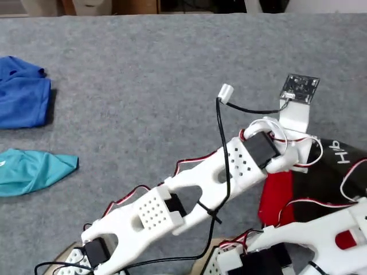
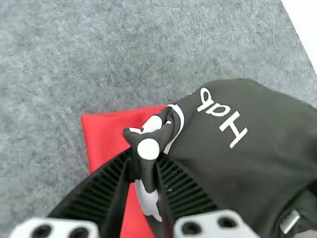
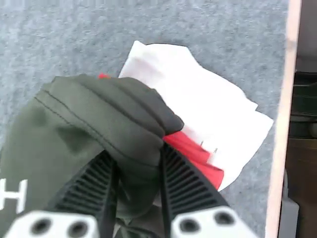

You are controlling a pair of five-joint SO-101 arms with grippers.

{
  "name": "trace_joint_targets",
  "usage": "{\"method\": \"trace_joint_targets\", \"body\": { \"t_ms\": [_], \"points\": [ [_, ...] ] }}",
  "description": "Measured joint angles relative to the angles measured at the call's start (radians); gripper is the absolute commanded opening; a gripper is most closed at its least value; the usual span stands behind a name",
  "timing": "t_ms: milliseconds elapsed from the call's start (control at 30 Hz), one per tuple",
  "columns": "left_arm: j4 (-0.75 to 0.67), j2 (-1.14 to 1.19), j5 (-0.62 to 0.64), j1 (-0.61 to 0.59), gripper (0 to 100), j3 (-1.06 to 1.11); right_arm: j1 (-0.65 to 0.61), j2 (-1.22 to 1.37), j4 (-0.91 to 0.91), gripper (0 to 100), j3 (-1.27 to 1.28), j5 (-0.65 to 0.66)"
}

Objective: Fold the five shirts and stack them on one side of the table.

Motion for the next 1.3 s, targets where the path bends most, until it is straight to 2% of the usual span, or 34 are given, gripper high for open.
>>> {"method": "trace_joint_targets", "body": {
  "t_ms": [167,233,367,467,767,833,900,967,1133,1233,1300],
  "points": [
    [-0.009,0.0,0.0,0.0,2,0.003,0.031,0.0,-0.051,2.3,0.031,0.003],
    [-0.009,0.0,0.0,0.0,4,0.015,0.032,0.0,-0.051,8.2,0.032,0.003],
    [-0.009,0.0,0.0,0.002,16,0.035,0.034,0.0,-0.04,24.6,0.034,0.003],
    [-0.003,0.0,0.018,0.002,20,0.041,0.034,0.0,-0.032,28.9,0.034,0.003],
    [0.012,0.0,0.068,-0.003,20,0.041,0.034,0.0,-0.032,27.8,0.034,0.003],
    [0.012,0.0,0.068,-0.023,19,0.041,0.034,0.0,-0.032,21.3,0.034,0.003],
    [0.026,-0.008,0.068,-0.061,15,0.037,0.035,0.0,-0.032,10.4,0.034,0.003],
    [0.058,-0.018,0.068,-0.115,12,0.009,0.035,0.0,-0.032,0.1,0.031,0.003],
    [0.172,-0.044,-0.02,-0.288,5,-0.055,-0.037,-0.008,0.015,3.2,-0.064,0.029],
    [0.256,-0.044,-0.1,-0.407,2,-0.072,-0.15,-0.009,0.118,3.0,-0.098,0.077],
    [0.311,-0.044,-0.158,-0.497,2,-0.077,-0.269,-0.009,0.199,3.0,-0.104,0.144]
  ]
}}
